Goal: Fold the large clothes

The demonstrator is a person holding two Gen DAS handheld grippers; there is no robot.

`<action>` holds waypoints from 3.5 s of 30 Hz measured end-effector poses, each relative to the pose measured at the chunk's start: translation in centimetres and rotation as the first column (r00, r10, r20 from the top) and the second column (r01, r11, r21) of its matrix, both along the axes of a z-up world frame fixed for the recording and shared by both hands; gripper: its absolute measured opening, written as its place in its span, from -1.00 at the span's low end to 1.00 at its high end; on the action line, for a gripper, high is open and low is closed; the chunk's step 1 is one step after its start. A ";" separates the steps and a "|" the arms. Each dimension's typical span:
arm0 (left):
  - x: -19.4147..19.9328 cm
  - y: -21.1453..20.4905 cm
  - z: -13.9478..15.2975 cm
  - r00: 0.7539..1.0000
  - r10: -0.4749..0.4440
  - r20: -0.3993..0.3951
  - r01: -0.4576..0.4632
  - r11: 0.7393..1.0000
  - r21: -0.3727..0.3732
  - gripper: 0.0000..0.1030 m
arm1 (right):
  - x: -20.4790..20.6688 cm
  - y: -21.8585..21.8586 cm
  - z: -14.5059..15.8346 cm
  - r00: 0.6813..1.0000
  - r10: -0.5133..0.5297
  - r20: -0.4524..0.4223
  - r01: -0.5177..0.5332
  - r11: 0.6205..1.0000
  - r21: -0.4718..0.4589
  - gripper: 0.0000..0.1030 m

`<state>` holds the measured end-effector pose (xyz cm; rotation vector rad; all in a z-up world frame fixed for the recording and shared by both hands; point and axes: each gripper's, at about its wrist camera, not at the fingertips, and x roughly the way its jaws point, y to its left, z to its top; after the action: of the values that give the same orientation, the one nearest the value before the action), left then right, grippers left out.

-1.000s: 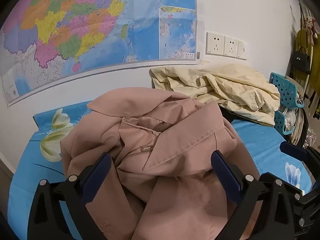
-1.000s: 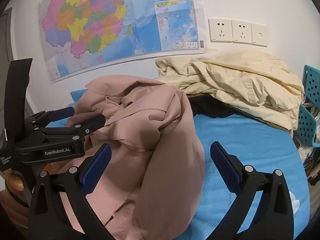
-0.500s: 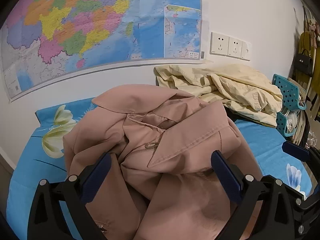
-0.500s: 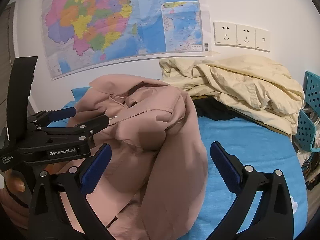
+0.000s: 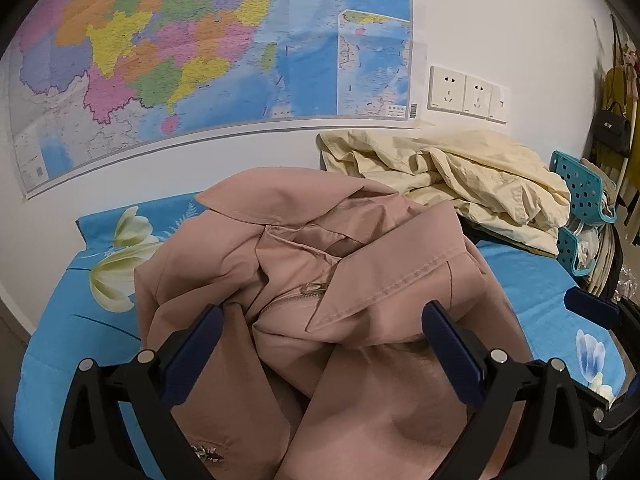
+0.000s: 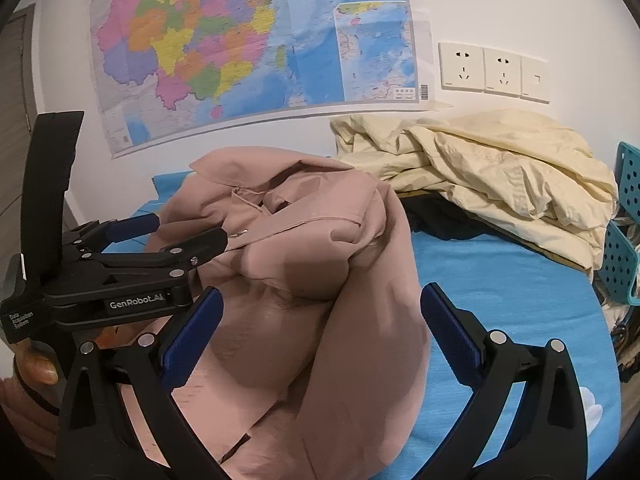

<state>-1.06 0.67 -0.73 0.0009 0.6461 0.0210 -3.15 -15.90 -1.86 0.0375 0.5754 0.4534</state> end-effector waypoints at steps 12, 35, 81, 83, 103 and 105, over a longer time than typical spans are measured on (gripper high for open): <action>-0.5 0.9 0.1 1.000 0.021 0.002 -0.021 1.000 -0.004 0.87 | 0.0 0.7 -0.3 0.998 0.046 -0.035 -0.045 0.998 0.034 0.89; -1.2 2.7 -0.5 0.998 0.062 -0.006 -0.062 0.998 -0.005 0.87 | 0.8 2.2 -1.4 0.993 0.075 -0.087 -0.070 0.996 0.058 0.89; 0.1 6.4 -2.0 0.992 0.113 -0.062 -0.112 0.994 0.005 0.87 | 7.2 1.4 -2.2 0.981 0.105 -0.160 -0.101 0.994 0.033 -0.97; 0.2 6.7 -1.9 0.992 0.111 -0.059 -0.111 0.994 0.008 0.87 | 7.5 -0.6 -0.6 0.988 0.083 -0.132 -0.078 0.996 0.043 -0.98; 1.3 10.4 -2.1 0.990 0.126 -0.071 -0.124 0.992 0.030 0.87 | 4.3 4.7 -5.1 0.890 0.322 -0.321 -0.332 0.943 0.025 -0.96; 1.6 11.0 -2.1 0.989 0.131 -0.073 -0.129 0.991 0.030 0.87 | 4.1 1.2 -1.2 0.930 0.286 -0.231 -0.287 0.957 0.032 -0.97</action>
<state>0.53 11.67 -2.85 -0.0164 0.7201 0.1560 0.98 -14.68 -3.08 0.0045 0.8188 0.7400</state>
